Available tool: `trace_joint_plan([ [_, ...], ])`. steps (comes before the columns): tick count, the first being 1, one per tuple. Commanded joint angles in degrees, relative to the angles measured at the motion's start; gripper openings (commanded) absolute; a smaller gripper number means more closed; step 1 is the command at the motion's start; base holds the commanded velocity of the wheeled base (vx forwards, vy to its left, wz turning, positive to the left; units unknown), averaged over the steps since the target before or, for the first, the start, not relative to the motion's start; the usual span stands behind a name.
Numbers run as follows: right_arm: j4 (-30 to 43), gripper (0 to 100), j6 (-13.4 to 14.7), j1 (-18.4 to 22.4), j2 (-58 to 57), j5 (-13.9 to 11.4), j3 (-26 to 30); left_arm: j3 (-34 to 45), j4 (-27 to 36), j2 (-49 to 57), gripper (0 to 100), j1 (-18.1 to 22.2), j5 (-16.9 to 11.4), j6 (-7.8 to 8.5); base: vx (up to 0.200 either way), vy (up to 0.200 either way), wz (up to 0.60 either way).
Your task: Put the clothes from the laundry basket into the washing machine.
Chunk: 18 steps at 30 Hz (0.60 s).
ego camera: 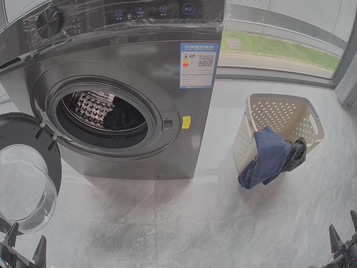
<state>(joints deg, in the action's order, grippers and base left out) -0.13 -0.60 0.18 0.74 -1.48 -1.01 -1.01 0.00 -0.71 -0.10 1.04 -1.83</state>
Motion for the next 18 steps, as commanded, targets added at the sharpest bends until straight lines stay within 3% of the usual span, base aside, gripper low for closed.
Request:
trace_joint_plan([
  [1,0.0,100,0.0,0.0,-0.7,0.0,1.0,0.9,0.0,0.4,100,0.0,0.1,-0.19,0.0,-0.2,0.0],
  [7,0.0,100,0.0,0.0,-0.7,0.0,1.0,0.9,0.0,0.4,100,0.0,0.1,-0.19,0.0,-0.2,0.0],
  [15,0.0,100,0.0,0.0,-0.7,0.0,1.0,0.9,0.0,0.4,100,0.0,0.0,-0.19,0.0,0.0,0.0],
  [18,0.0,100,0.0,0.0,-0.7,0.0,1.0,0.9,0.0,0.4,100,0.0,0.0,-0.19,0.0,-0.2,0.0],
])
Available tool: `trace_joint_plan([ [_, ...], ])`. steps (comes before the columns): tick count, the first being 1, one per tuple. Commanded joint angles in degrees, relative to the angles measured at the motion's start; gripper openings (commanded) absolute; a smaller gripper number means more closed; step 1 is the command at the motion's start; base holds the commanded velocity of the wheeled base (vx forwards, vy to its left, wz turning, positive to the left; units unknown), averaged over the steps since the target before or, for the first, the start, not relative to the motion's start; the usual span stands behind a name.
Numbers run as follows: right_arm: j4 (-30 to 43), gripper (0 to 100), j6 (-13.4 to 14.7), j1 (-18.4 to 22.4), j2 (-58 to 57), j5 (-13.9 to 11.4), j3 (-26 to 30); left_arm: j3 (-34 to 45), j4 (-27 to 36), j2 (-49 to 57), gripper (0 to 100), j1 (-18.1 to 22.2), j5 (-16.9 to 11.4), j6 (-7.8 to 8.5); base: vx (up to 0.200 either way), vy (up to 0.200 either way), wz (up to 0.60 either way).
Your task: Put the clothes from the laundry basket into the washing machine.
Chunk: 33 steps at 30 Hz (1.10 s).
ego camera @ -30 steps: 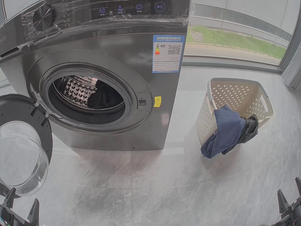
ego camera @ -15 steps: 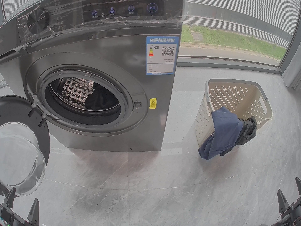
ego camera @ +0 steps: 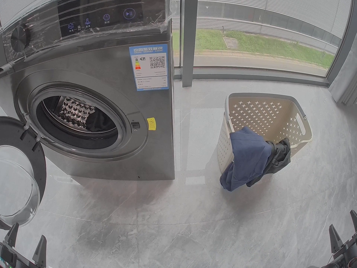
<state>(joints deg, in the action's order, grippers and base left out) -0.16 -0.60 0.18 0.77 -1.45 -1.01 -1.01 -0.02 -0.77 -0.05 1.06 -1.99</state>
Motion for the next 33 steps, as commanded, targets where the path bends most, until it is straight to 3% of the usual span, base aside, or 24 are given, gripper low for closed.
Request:
trace_joint_plan([
  [1,0.0,100,0.0,0.0,-0.8,0.0,1.0,0.9,0.0,0.4,100,0.0,0.0,-0.03,0.0,-0.2,0.0],
  [25,0.0,100,0.0,0.0,-0.8,0.0,1.0,0.9,0.0,0.4,100,0.0,-0.1,0.23,0.0,-0.2,0.0],
  [33,0.0,100,0.0,0.0,-0.8,0.0,1.0,0.9,0.0,0.4,100,0.0,0.0,-0.12,0.0,-0.075,0.0],
])
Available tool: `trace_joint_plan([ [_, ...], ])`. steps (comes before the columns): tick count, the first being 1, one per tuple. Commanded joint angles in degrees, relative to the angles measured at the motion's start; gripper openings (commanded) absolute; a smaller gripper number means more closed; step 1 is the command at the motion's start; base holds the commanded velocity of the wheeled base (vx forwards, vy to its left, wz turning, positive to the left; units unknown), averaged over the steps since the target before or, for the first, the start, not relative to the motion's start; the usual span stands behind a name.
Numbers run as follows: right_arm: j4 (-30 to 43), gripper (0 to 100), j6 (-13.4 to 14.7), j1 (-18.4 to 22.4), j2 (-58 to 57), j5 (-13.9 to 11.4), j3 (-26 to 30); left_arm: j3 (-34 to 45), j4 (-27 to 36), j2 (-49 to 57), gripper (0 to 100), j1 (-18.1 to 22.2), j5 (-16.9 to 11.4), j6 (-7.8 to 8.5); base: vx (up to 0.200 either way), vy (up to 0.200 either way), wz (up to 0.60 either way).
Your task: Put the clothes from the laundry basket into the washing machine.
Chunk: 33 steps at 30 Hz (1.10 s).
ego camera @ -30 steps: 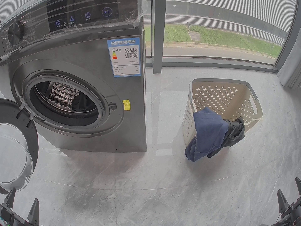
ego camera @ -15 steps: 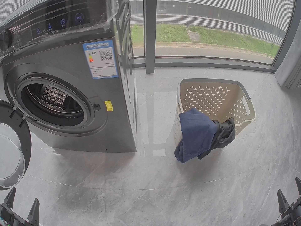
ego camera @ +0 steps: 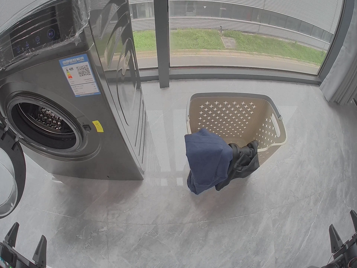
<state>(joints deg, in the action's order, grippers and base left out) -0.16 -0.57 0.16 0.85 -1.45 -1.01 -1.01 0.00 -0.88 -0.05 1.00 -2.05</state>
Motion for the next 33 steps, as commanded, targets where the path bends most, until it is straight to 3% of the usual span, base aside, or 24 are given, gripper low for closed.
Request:
trace_joint_plan([
  [1,0.0,100,0.0,0.0,-0.9,0.0,1.0,0.9,0.0,0.5,100,0.0,0.1,0.03,0.0,-0.2,0.0],
  [10,0.0,100,0.0,0.0,-0.9,0.0,1.0,0.8,0.0,0.5,100,0.0,0.1,-0.06,0.0,-0.2,0.0],
  [18,0.0,100,0.0,0.0,-0.9,0.0,1.0,0.9,0.0,0.5,100,0.0,0.1,-0.06,0.0,0.0,0.0],
  [25,0.0,100,0.0,0.0,-0.9,0.0,1.0,0.9,0.0,0.5,100,0.0,0.1,0.03,0.2,0.0,0.0],
  [30,0.0,100,0.0,0.0,-0.9,0.0,1.0,0.9,0.0,0.5,100,0.0,0.1,0.03,0.0,0.0,0.0],
  [33,0.0,100,0.0,0.0,-0.9,0.0,1.0,0.8,0.0,0.5,100,0.0,0.1,0.11,0.0,-0.2,0.0],
])
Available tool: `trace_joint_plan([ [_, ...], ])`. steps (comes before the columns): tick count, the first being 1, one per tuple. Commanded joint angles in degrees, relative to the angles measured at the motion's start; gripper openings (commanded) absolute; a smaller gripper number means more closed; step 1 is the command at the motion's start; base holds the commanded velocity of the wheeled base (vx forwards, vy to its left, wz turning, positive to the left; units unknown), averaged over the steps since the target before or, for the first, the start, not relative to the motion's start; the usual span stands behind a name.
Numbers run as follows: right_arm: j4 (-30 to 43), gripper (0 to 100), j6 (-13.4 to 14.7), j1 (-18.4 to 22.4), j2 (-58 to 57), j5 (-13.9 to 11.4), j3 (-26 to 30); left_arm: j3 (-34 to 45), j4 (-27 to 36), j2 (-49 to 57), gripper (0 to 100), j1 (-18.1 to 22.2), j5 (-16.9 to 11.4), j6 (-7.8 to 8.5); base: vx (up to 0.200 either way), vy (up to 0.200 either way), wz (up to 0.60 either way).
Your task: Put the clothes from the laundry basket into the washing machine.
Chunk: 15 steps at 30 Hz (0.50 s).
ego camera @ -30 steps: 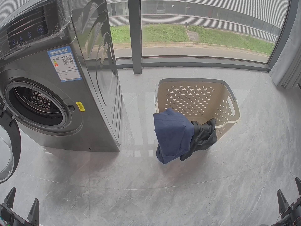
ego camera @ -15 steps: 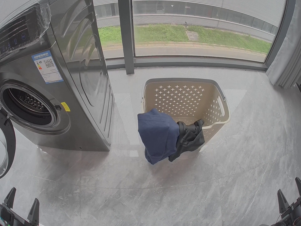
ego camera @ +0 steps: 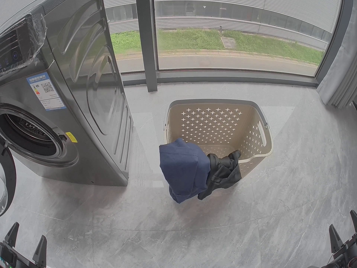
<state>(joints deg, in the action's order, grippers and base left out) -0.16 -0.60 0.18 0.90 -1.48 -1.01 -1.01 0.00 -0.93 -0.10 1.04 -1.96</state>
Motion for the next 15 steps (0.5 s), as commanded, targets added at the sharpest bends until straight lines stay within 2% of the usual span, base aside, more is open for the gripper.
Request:
trace_joint_plan([
  [1,0.0,100,0.0,0.0,-0.9,0.0,1.0,0.9,0.0,0.6,100,0.0,0.0,-0.06,0.0,-0.2,0.0],
  [12,0.0,100,0.0,0.0,-0.9,0.0,1.0,0.9,0.0,0.6,100,0.0,0.0,0.12,0.0,-0.2,0.0],
  [15,0.0,100,0.0,0.0,-0.9,0.0,1.0,0.9,0.0,0.6,100,0.0,0.0,0.03,0.0,0.0,0.0],
])
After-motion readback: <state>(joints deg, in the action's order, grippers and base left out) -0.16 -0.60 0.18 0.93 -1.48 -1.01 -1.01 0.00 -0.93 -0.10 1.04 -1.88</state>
